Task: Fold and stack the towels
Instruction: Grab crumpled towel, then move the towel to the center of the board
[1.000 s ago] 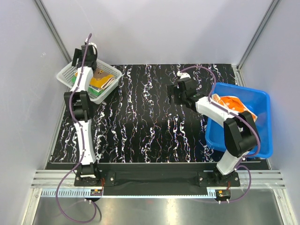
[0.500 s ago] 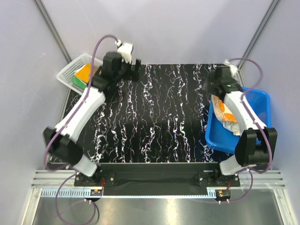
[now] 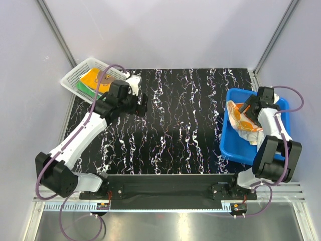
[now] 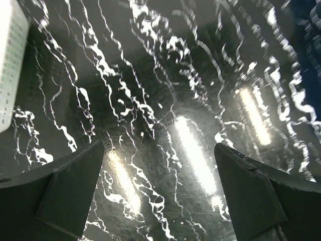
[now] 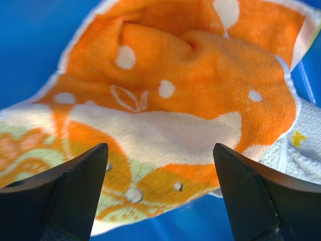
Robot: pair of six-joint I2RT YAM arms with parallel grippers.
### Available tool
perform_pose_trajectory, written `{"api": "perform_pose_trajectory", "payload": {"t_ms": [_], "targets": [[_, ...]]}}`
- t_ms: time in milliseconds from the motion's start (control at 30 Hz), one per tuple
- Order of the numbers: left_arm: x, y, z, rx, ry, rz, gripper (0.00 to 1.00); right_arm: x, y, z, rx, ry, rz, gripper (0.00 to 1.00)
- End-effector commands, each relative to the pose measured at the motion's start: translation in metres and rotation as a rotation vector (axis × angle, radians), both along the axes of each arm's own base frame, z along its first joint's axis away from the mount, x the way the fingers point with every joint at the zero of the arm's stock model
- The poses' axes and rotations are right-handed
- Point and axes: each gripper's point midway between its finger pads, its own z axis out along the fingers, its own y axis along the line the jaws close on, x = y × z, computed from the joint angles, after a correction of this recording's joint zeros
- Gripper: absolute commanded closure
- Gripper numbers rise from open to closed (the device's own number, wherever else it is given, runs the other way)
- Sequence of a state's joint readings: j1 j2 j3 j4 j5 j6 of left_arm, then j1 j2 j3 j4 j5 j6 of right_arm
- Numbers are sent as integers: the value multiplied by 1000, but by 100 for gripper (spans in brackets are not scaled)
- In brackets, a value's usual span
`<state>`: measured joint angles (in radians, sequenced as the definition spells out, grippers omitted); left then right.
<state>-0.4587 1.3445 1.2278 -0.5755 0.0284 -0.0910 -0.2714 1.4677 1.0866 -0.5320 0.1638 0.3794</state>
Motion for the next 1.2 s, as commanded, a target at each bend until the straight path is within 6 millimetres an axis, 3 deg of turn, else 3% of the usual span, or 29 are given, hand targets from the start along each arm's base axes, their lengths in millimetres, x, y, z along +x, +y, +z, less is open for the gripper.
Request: {"api": "perform_pose_trajectory", "payload": {"t_ms": [0,133,233,267,300,367,400,467,500,567,667,733,800,833,867,900,933,1033,1100,1167], "targets": [[2,8,46,-63,-137,60,1,3,1,-23,67,0,-23,8],[0,20,47,-39,-163,105,1,4,2,-50,120,39,-35,12],[-2,26,49,-32,-192,120,1,11,2,-46,125,28,-13,50],[-2,27,51,-31,-201,126,1,13,1,-34,108,12,-2,73],[-2,29,57,-37,-225,134,1,15,-1,-22,95,-3,-1,79],[-2,30,58,-46,-237,141,2,23,-5,25,57,-69,16,89],[-2,32,61,-49,-244,152,2,26,-5,44,45,-104,32,100],[-2,32,60,-52,-246,152,3,33,-2,101,17,-211,73,100],[-2,29,61,-57,-248,142,3,35,1,119,14,-253,95,100],[-2,28,60,-55,-241,134,3,39,20,175,36,-392,194,100],[-3,26,60,-63,-242,120,3,37,54,239,110,-574,327,100],[-3,25,62,-71,-248,121,3,35,89,284,185,-695,476,100],[-3,29,68,-69,-269,137,3,26,143,316,323,-769,664,100],[-3,31,68,-66,-274,147,3,20,164,344,329,-825,750,100],[-4,33,71,-69,-283,152,3,17,183,354,351,-836,813,100],[-5,33,71,-70,-283,152,3,7,221,364,378,-845,911,100],[-6,33,74,-77,-285,153,3,3,230,382,372,-880,943,100],[-8,35,82,-90,-296,165,3,-15,276,401,474,-900,1028,100],[-10,38,87,-92,-301,178,3,-18,289,396,559,-872,1030,100],[-13,42,94,-101,-311,198,3,-24,306,372,638,-828,1034,100]]}}
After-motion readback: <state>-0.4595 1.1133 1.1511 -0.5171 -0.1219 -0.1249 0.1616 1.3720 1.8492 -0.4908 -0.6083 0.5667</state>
